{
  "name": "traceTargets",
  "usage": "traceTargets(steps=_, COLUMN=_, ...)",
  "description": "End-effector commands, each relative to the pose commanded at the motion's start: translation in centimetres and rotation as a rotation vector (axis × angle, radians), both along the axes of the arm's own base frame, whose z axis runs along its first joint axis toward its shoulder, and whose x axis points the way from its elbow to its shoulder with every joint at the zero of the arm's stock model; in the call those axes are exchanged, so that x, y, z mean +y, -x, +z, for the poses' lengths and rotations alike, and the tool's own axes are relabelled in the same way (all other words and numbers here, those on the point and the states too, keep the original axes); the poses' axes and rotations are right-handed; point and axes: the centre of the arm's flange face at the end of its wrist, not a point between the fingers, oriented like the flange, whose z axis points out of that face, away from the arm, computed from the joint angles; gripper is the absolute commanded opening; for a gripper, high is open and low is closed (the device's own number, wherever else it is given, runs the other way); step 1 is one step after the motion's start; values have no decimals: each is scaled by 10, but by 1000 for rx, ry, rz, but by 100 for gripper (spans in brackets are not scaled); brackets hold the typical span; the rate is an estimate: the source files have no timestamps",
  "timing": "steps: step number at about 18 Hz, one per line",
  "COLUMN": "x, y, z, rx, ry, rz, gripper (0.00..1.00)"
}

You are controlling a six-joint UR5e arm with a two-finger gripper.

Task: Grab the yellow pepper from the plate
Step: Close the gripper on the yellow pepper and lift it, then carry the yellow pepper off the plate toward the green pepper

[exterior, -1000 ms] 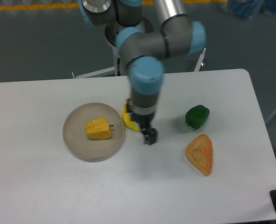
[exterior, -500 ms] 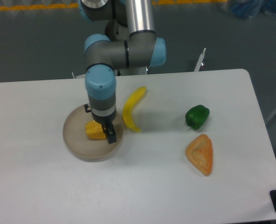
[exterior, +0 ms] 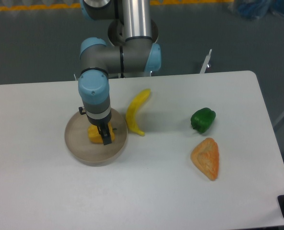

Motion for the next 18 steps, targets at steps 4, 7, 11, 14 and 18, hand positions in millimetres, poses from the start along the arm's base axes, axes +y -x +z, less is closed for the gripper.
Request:
traceTargets(steps=4, x=2, y=1, z=4, rx=3, ry=-11, rz=-3, gripper=26)
traceTargets(steps=7, x=6, y=5, z=14, rx=10, ry=-31, rz=2, gripper=14)
traceTargets(steps=11, x=15, y=23, z=41, rx=29, ry=-76, rz=36, gripper=15)
traceTargets(steps=14, x=10, y=64, z=72, rx=45, ry=-125, rz=112, gripper=16)
traceTargets(steps=18, x=-7, y=114, z=95, rx=61, ry=-158, rz=194, gripper=16)
